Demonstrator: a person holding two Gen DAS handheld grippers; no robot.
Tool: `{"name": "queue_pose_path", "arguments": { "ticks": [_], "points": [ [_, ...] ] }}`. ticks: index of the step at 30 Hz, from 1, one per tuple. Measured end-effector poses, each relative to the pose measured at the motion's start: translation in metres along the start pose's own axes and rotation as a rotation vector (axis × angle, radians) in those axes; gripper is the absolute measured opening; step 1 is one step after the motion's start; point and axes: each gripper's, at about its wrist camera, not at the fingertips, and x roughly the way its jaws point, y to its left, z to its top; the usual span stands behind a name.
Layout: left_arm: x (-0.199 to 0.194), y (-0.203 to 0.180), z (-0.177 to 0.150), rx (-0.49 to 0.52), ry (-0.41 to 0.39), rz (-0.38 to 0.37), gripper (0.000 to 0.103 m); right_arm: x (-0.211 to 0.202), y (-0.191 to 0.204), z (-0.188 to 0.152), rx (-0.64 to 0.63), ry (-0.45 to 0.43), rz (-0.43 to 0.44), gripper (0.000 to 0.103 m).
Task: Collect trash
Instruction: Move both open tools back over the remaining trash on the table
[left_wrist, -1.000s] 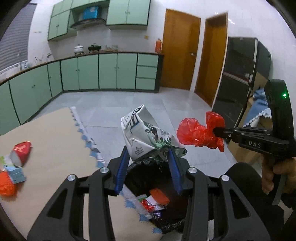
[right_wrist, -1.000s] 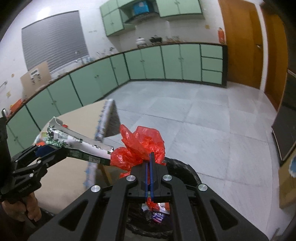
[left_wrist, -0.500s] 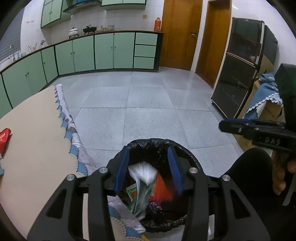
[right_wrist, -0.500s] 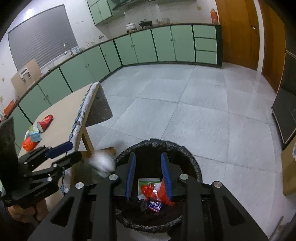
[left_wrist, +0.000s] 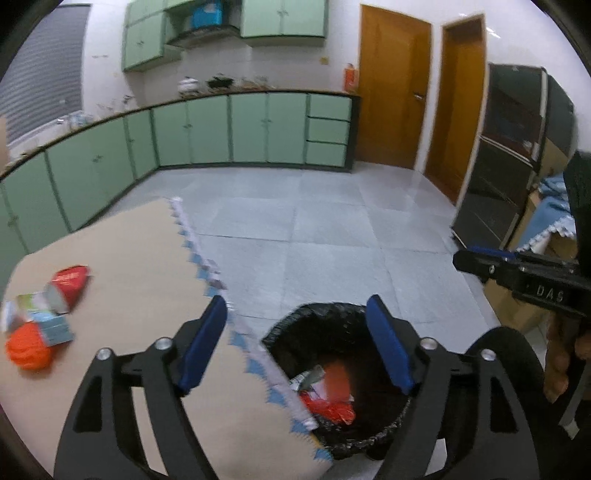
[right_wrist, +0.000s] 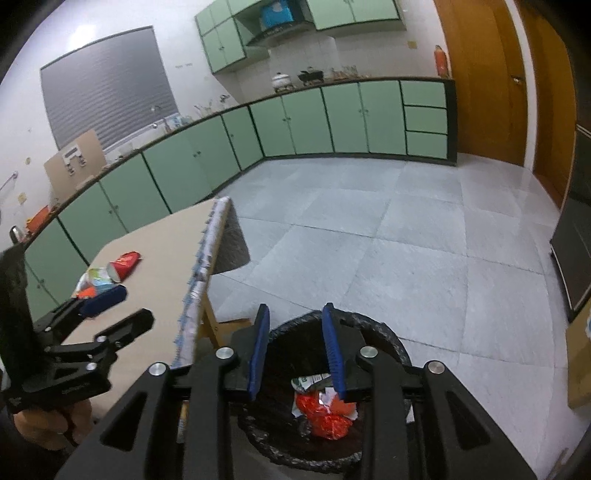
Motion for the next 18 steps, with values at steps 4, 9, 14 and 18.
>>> {"name": "queue_pose_path", "arguments": {
  "ticks": [4,9,14,18],
  "points": [
    [-0.032,0.018,0.004,-0.045,-0.021,0.094,0.087,-0.001,0.027,0.009,-0.043,-0.011,0.037,0.035],
    [-0.073,0.050,0.006,-0.100,-0.038,0.207,0.089,0.004,0.074,0.018,-0.103,-0.015,0.103,0.040],
    [-0.108,0.086,0.002,-0.163,-0.043,0.303,0.091,0.015,0.127,0.022,-0.168,-0.005,0.176,0.050],
    [-0.130,0.114,-0.002,-0.191,-0.053,0.367,0.094,0.026,0.169,0.024,-0.228,0.002,0.235,0.053]
  ]
}}
